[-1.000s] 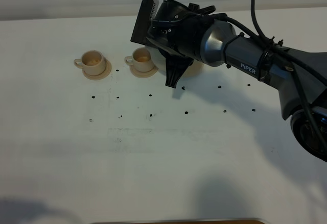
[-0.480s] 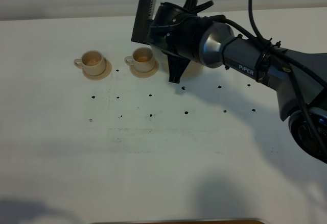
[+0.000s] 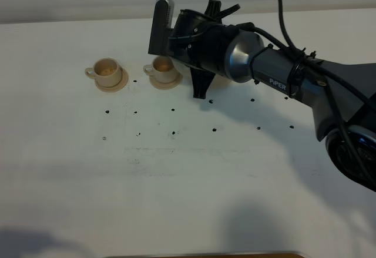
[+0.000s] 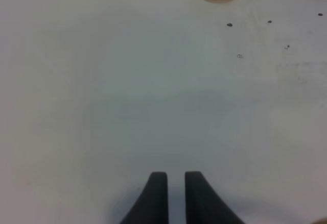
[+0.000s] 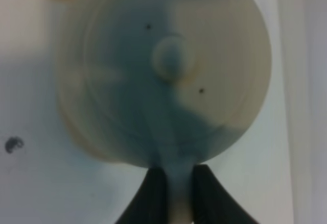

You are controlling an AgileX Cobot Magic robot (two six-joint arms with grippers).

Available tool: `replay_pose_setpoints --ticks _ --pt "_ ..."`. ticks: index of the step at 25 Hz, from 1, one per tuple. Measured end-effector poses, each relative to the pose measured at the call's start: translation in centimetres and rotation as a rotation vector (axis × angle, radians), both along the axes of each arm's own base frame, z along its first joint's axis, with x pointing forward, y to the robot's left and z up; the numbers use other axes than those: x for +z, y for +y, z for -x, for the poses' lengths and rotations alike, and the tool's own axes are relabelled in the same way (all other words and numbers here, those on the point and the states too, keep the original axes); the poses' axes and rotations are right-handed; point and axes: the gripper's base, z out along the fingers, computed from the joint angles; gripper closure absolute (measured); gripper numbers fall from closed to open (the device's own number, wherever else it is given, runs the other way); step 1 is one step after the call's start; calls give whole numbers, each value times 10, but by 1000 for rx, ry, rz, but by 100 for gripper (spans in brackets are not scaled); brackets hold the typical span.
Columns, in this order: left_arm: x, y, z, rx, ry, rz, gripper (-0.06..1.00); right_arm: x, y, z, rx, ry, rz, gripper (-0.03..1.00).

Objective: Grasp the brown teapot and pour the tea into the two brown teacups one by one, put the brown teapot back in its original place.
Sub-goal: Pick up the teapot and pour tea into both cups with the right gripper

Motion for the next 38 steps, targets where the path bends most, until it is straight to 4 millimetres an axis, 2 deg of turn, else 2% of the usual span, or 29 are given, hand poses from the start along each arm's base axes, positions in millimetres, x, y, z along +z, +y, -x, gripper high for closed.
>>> replay_pose_setpoints --ticks 20,38 --pt "0 0 0 0 0 0 88 -4 0 -1 90 10 92 85" --pt "0 0 0 0 0 0 88 2 2 -7 156 -81 156 85"
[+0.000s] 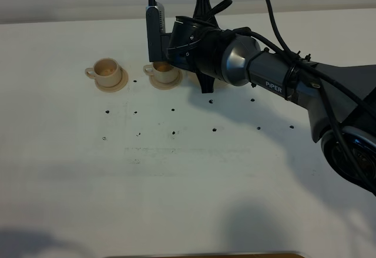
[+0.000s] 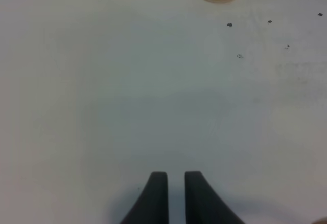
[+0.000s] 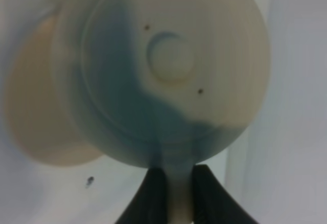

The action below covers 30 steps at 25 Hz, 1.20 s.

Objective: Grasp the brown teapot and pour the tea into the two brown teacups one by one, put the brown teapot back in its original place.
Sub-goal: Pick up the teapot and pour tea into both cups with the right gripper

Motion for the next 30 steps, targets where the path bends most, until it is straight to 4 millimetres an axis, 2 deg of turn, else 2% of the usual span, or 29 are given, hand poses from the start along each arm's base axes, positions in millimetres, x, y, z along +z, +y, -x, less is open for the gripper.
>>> replay_pose_setpoints --ticks 6,24,30 --pt "0 0 0 0 0 0 88 -7 0 -2 11 -4 27 85" --pt "0 0 0 0 0 0 88 -5 2 -3 72 -32 83 85" --pt "0 0 0 0 0 0 88 -14 -1 0 87 -2 119 85"
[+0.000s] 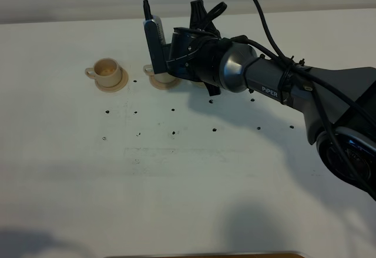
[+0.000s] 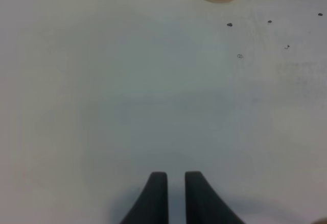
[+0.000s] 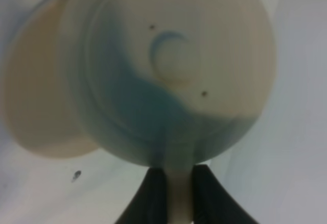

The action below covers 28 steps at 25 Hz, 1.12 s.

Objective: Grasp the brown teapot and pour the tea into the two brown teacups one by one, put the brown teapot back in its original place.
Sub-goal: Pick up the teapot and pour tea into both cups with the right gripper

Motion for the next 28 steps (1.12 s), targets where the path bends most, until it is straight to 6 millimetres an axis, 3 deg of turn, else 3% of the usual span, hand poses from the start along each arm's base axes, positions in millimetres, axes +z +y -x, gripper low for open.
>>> replay_pose_setpoints --ticks 28 --pt "0 0 0 0 0 0 88 5 3 2 43 -23 53 85"
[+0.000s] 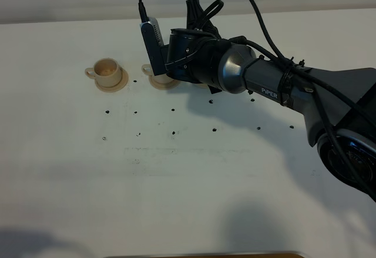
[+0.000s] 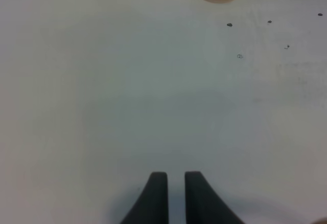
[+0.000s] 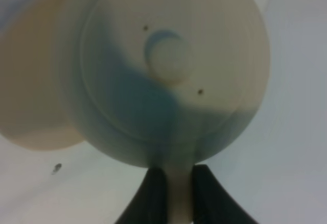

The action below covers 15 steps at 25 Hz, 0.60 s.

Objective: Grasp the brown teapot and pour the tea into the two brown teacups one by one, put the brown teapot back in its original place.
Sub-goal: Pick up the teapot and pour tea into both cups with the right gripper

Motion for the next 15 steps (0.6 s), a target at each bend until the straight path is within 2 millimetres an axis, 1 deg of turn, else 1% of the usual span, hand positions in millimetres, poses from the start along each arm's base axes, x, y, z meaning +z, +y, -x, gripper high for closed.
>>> replay_pose_setpoints --ticks 15 --pt "0 0 0 0 0 0 88 1 0 -1 7 -13 14 85"
